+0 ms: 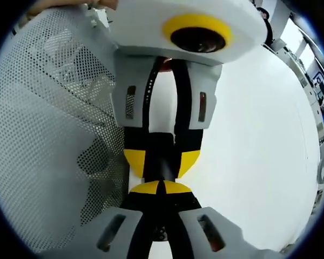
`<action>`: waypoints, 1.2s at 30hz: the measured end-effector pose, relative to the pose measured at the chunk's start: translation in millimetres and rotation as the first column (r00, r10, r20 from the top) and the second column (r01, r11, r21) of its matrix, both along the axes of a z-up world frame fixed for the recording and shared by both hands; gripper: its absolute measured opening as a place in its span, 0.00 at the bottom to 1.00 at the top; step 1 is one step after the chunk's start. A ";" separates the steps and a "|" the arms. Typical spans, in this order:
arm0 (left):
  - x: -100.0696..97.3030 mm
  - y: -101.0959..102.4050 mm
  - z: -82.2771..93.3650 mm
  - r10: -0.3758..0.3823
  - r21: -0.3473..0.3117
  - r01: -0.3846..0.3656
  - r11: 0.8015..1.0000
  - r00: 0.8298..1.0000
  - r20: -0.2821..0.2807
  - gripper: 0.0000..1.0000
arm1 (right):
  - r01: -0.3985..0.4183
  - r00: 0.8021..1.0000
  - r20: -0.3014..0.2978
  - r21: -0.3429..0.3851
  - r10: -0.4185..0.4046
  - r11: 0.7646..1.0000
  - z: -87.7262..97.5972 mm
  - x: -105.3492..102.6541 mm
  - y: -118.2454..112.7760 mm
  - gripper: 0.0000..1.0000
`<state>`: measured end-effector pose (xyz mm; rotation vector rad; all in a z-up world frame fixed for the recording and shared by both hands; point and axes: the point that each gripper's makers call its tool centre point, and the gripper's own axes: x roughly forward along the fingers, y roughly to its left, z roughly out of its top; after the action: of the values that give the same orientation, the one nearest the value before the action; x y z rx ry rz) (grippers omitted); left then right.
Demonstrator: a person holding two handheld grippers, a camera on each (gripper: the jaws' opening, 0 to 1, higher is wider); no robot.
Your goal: Press the specified remote control buttons in sequence, fully releasing each button before pressing the next.
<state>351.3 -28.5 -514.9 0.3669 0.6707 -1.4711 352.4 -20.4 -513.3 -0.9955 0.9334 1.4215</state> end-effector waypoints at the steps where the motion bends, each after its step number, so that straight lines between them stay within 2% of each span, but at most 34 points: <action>1: 0.0 0.0 0.0 0.001 -0.001 -0.001 1.000 1.000 0.000 0.24 | 0.002 1.000 -0.003 0.002 -0.002 1.000 -0.1 0.1 0.1 0.00; 11: 0.5 0.5 -0.1 0.000 0.000 0.000 1.000 1.000 0.000 0.24 | -0.014 1.000 0.007 -0.015 0.014 1.000 -0.7 0.0 1.6 0.00; 16: 0.7 0.6 0.0 0.000 -0.001 0.000 1.000 1.000 0.000 0.24 | -0.055 0.998 0.018 -0.023 0.056 0.998 -1.3 -0.1 2.3 0.00; 19: 0.7 0.7 0.0 -0.001 0.000 0.001 1.000 1.000 0.001 0.24 | -0.144 0.986 0.077 -0.030 0.146 0.989 -1.2 -0.4 3.2 0.00; 21: 0.6 0.6 0.1 -0.001 0.000 0.001 1.000 1.000 0.001 0.24 | -0.159 0.982 0.102 -0.027 0.161 0.987 -1.8 -1.9 2.9 0.00; 23: 0.7 0.6 0.1 -0.002 0.001 0.002 1.000 1.000 0.002 0.24 | -0.139 0.985 0.104 -0.014 0.139 0.990 -1.8 -1.2 2.6 0.00; 26: 0.7 0.5 -0.1 -0.004 0.004 0.004 1.000 1.000 0.006 0.24 | -0.070 0.995 0.069 0.036 0.068 0.997 -1.7 0.7 2.7 0.00; 30: 0.7 0.4 -0.1 -0.006 0.006 0.006 1.000 1.000 0.008 0.24 | -0.007 1.000 0.010 0.110 0.006 0.994 -1.3 1.9 2.2 0.00; 36: 0.8 0.2 -0.2 -0.004 0.006 0.004 1.000 1.000 0.005 0.24 | 0.023 1.000 -0.020 0.181 -0.020 0.983 0.5 2.1 -0.6 0.00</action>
<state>352.1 -28.4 -515.1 0.3762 0.6707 -1.4718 354.5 -21.0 -512.8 -0.8359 0.8095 1.4706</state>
